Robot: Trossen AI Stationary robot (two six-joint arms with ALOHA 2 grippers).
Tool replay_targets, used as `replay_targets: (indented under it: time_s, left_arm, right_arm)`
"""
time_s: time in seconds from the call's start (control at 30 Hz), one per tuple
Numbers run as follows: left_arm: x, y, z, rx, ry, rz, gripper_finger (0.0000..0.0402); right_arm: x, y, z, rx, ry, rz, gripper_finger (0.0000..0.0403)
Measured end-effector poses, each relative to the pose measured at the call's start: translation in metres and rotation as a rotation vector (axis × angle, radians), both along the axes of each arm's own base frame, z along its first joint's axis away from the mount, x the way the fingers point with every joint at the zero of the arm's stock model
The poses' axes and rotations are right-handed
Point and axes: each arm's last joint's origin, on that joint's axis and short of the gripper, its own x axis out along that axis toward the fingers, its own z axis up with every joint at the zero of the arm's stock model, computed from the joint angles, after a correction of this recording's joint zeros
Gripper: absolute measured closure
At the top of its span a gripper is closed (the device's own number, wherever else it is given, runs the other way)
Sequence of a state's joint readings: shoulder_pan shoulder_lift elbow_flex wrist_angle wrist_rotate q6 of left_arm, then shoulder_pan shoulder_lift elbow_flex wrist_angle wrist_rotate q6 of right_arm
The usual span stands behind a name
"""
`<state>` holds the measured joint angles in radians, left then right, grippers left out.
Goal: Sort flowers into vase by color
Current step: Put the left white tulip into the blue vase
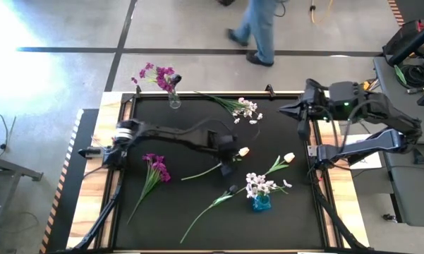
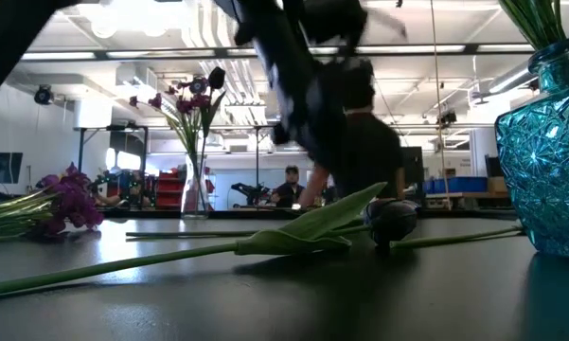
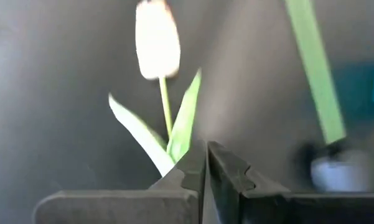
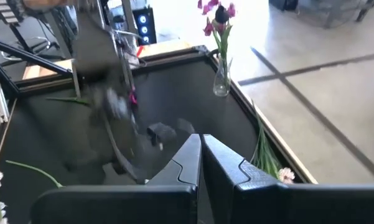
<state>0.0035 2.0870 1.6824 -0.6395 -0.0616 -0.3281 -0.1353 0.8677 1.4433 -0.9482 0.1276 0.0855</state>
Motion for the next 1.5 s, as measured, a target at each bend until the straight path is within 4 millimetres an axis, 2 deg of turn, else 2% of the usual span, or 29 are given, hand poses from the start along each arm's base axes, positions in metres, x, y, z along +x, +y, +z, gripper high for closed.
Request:
replay_targets:
  time_s: [0.07, 0.17, 0.23, 0.37, 0.47, 0.57, 0.67, 0.73, 0.97, 1.13, 1.23, 1.5]
  left_arm:
    - [-0.006, 0.005, 0.024, 0.006, -0.082, 0.009, 0.0401]
    - [-0.015, 0.014, 0.050, 0.022, -0.190, 0.023, 0.0401]
    - [-0.022, 0.020, 0.073, 0.032, -0.291, 0.030, 0.0401]
    - [-0.038, 0.031, 0.113, 0.048, -0.481, 0.058, 0.0401]
    - [-0.047, 0.040, 0.120, 0.053, -0.461, 0.079, 0.0401]
    - [-0.054, 0.044, 0.105, 0.045, -0.311, 0.095, 0.0401]
    - [-0.049, 0.043, 0.075, 0.040, -0.186, 0.080, 0.0394]
    - [-0.042, 0.042, 0.056, 0.031, -0.158, 0.072, 0.0382]
    - [-0.025, 0.041, 0.009, 0.038, -0.077, 0.042, 0.0315]
    - [-0.011, 0.036, -0.017, 0.019, -0.035, 0.008, 0.0277]
    - [-0.005, 0.035, -0.036, 0.005, 0.012, 0.005, 0.0274]
    - [0.011, 0.034, -0.059, 0.000, 0.045, 0.020, 0.0286]
  right_arm:
    - [-0.009, 0.001, 0.003, -0.014, -0.023, 0.001, 0.0394]
    - [-0.039, 0.005, 0.009, -0.032, -0.107, 0.004, 0.0394]
    - [-0.050, 0.007, 0.007, -0.024, -0.145, -0.001, 0.0394]
    - [-0.045, 0.006, -0.007, 0.004, -0.185, -0.003, 0.0394]
    - [-0.040, 0.006, -0.018, 0.027, -0.200, -0.004, 0.0394]
    - [-0.038, 0.006, -0.026, 0.042, -0.198, -0.009, 0.0394]
    - [-0.041, 0.006, -0.028, 0.052, -0.208, -0.013, 0.0394]
    - [-0.043, 0.006, -0.027, 0.051, -0.215, -0.013, 0.0394]
    - [-0.046, 0.007, -0.024, 0.047, -0.236, -0.014, 0.0394]
    - [-0.045, 0.006, -0.024, 0.037, -0.234, -0.028, 0.0394]
    - [-0.045, 0.006, -0.024, 0.037, -0.233, -0.028, 0.0394]
    - [-0.045, 0.006, -0.024, 0.041, -0.234, -0.029, 0.0394]
